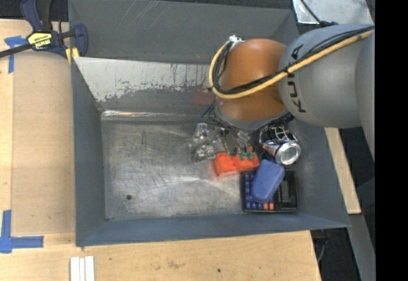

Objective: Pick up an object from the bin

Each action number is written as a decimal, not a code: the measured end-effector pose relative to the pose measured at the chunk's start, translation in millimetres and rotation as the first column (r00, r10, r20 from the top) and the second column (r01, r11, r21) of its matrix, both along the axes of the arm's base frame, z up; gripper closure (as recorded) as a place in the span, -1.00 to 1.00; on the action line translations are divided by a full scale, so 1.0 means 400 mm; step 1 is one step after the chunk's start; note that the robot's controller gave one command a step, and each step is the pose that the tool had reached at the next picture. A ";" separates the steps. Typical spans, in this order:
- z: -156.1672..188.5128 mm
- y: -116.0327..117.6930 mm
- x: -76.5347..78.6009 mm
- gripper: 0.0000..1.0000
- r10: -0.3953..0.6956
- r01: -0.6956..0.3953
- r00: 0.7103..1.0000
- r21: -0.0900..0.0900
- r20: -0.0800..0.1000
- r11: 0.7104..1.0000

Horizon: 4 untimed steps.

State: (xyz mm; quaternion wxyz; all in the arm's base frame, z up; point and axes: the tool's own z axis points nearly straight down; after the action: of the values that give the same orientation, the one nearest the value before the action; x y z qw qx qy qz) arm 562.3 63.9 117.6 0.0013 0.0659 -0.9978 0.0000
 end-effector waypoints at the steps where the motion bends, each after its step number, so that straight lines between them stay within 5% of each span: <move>1: 0.165 -0.081 0.043 -1.00 0.185 -0.185 0.983 0.000 0.007 0.983; 2: 0.164 -0.081 0.042 -1.00 0.184 -0.184 0.983 0.000 0.006 0.983; 3: 0.063 -0.109 0.017 -1.00 0.236 -0.236 0.972 -0.001 0.014 0.972; 4: -0.038 -0.232 -0.079 -1.00 0.394 -0.394 0.919 0.000 0.005 0.919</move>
Offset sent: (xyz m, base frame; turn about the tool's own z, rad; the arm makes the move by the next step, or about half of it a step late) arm 0.0000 0.0000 0.0000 0.0000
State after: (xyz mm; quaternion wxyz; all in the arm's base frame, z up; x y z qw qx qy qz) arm 530.6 -29.0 102.6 -0.0013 0.2653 -0.9642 -0.0001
